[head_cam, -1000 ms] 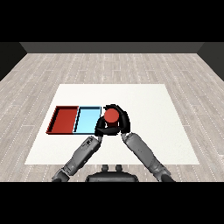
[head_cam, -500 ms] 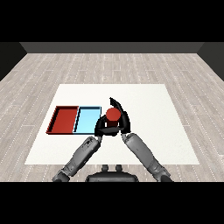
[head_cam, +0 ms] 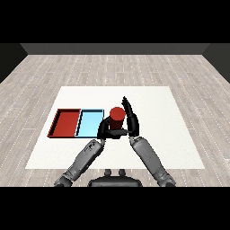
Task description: Pick the red can and put it in the red box
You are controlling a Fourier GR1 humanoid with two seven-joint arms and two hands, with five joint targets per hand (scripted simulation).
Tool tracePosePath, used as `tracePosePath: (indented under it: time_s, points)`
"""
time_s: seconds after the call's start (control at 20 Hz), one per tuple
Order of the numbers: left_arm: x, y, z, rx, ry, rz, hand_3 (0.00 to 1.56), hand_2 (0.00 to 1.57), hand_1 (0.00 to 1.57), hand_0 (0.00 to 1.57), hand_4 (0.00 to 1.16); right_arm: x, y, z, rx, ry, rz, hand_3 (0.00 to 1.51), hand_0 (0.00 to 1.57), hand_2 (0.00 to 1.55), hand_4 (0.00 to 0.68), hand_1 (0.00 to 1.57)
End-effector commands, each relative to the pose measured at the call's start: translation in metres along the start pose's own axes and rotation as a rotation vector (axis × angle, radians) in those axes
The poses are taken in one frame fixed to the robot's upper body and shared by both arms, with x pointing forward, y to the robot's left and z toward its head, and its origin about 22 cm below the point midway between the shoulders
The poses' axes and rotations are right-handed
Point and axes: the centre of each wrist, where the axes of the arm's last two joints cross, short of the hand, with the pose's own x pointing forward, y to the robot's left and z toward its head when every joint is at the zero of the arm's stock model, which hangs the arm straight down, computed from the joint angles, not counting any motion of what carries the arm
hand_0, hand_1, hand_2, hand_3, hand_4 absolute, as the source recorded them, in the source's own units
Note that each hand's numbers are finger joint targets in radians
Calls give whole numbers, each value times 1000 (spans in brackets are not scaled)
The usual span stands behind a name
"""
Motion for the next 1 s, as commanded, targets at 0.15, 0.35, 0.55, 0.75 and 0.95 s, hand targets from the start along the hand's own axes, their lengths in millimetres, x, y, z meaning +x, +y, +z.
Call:
tracePosePath:
  time_s: [0.15,0.35,0.55,0.75,0.95]
  points:
    - [3,6,-2,31,-43,-30,1477,1571,1571,1571,1136,10,-46,-1,-58,-41,-43,0,0,0,0,0]
    - [4,52,-11,25,-39,-51,1473,1571,1571,1571,1138,39,-63,19,-95,-84,-46,0,0,0,0,0]
    - [21,46,-16,65,-53,-107,1471,1571,1571,1571,1146,28,-102,48,-116,-89,14,0,0,0,0,0]
    - [18,92,-20,141,-45,-184,1453,1561,1571,1571,1130,25,-138,76,-178,-51,61,0,0,0,0,0]
    - [40,137,-40,239,6,-261,1470,1571,1571,1571,1120,20,-151,75,-211,-11,70,0,0,0,0,0]
